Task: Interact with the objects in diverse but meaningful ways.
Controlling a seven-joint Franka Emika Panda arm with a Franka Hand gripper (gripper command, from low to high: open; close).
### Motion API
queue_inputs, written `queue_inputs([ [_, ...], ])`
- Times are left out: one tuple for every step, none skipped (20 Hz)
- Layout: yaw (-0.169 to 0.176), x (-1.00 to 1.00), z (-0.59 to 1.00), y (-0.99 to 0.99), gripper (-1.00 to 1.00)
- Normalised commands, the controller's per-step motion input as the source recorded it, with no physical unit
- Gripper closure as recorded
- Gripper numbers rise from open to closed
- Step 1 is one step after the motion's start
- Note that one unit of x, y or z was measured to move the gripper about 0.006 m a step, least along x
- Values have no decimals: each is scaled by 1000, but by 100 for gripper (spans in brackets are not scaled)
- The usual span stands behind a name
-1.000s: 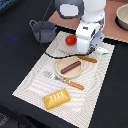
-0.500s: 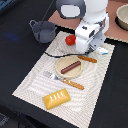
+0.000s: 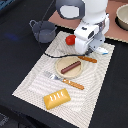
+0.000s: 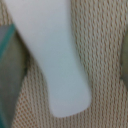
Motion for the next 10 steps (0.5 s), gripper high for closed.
queue_inputs([
  [-33, 751, 114, 443, 100],
  [-35, 740, 280, 437, 100],
  [-33, 731, 326, 460, 100],
  [-16, 749, 520, 506, 100],
  [-13, 751, 591, 514, 100],
  [-11, 737, 640, 517, 100],
  [-11, 711, 683, 523, 100],
  [-13, 657, 851, 531, 100],
  [-24, 591, 1000, 526, 100],
  [-38, 586, 1000, 549, 100],
])
